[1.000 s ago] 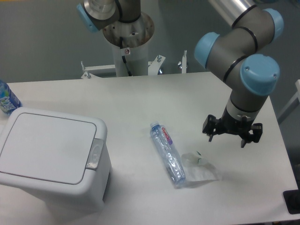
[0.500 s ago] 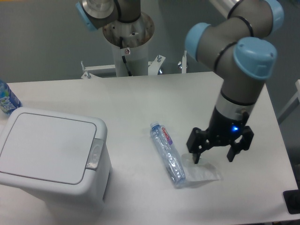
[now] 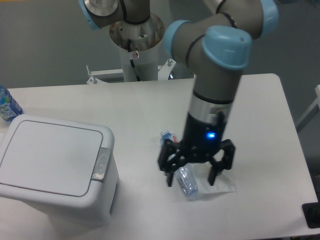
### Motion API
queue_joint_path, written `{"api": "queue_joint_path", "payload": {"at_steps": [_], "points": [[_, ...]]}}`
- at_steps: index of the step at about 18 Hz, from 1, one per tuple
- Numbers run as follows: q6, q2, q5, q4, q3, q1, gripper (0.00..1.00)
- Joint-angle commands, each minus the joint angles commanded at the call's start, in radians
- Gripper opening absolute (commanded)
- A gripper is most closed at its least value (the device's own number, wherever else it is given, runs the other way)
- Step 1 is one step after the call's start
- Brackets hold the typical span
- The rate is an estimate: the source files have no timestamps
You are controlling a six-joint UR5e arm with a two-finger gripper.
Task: Open the trash can
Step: 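Move the open gripper across the table toward the trash can lid, then press the gripper finger on the trash can's lid button to pop it open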
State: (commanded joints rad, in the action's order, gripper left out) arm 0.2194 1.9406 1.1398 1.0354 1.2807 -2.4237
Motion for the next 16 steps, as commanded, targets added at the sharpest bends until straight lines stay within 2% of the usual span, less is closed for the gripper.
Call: {"api": "queue_joint_path", "payload": {"at_steps": [3,8,16], "points": [[-0.021,-0.031,0.000,-0.003,0.042,0.020,1.00],[-0.025,-0.031,0.001,-0.067,0.048,0.074,1.00],[-0.026,-0.061,0.005,-0.066,0.083,0.087,1.00]]}}
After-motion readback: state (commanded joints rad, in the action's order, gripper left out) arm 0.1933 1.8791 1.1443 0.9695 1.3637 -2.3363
